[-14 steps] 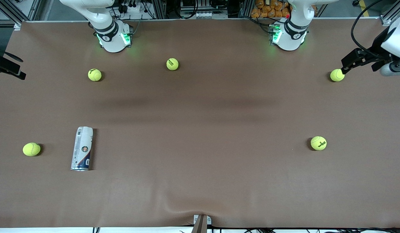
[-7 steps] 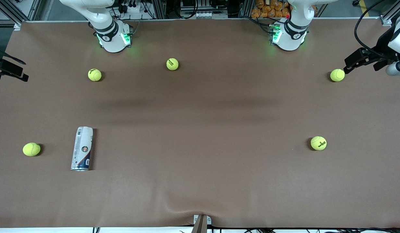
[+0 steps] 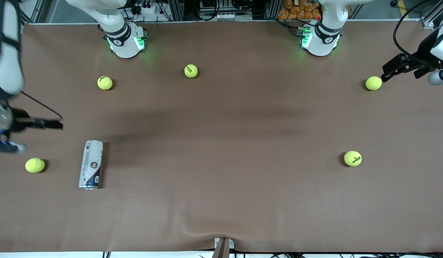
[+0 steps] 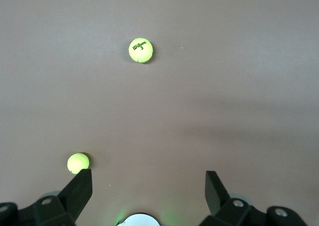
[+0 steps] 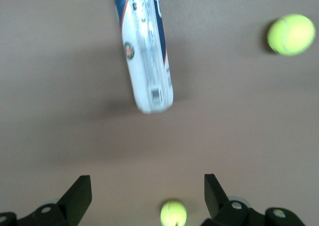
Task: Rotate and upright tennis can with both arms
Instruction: 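Reach the right gripper down over the lying Wilson can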
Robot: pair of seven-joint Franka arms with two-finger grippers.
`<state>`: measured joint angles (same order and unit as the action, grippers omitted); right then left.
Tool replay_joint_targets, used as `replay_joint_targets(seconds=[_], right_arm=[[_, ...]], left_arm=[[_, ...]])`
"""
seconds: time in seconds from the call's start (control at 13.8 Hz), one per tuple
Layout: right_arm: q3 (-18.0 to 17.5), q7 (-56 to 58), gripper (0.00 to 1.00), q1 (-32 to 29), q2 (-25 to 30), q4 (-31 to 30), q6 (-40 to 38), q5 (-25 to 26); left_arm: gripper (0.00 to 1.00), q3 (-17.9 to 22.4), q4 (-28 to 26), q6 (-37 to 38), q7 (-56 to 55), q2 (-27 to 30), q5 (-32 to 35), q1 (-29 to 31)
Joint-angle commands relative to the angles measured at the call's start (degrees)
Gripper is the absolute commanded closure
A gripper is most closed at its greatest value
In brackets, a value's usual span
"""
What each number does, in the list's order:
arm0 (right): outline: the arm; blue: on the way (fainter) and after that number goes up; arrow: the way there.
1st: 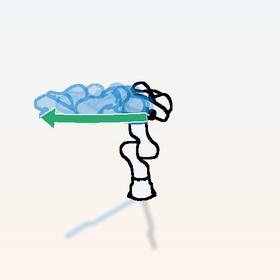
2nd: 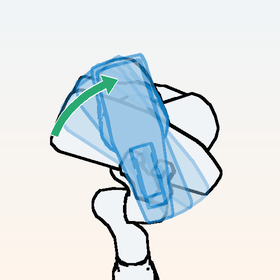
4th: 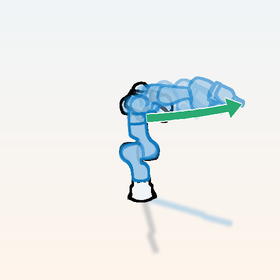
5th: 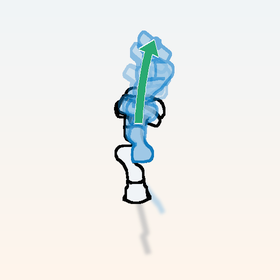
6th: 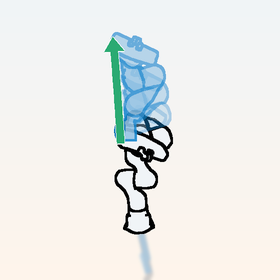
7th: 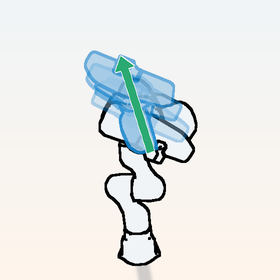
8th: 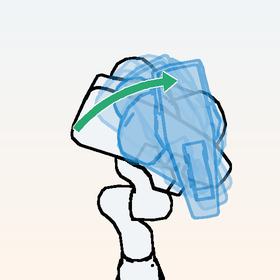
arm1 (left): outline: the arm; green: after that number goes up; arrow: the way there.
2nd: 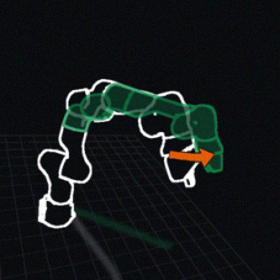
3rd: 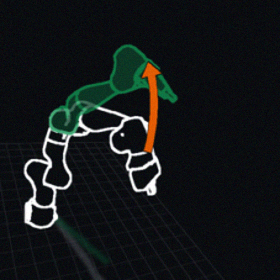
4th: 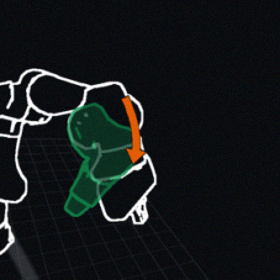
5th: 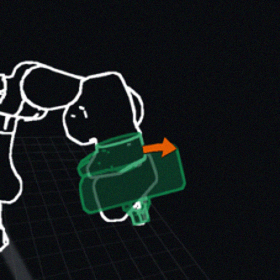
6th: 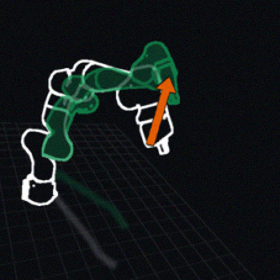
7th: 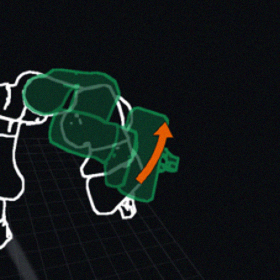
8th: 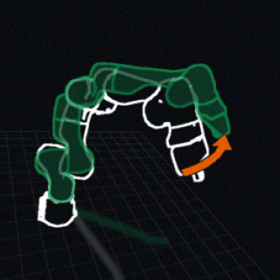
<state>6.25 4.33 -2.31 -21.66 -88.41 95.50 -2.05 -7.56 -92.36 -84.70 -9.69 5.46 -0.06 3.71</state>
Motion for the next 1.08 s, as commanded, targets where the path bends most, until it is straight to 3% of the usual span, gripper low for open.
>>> replay_joint_targets(seconds=[0.0,0.51,1.01], right_arm=[[-0.62,4.44,0.00,-0.68,-8.02,4.81,2.84,0.12],[-0.97,9.64,0.00,0.28,-19.11,5.09,20.32,-2.07],[-1.06,14.92,0.00,-0.42,-23.43,4.56,23.50,-4.79]], left_arm=[[0.00,-0.35,0.69,0.94,1.52,-0.54,-1.08,0.86],[0.00,-0.35,0.34,0.94,1.52,-0.63,-1.08,0.86],[0.00,-0.35,0.34,0.94,1.61,-0.63,-1.17,0.86]])
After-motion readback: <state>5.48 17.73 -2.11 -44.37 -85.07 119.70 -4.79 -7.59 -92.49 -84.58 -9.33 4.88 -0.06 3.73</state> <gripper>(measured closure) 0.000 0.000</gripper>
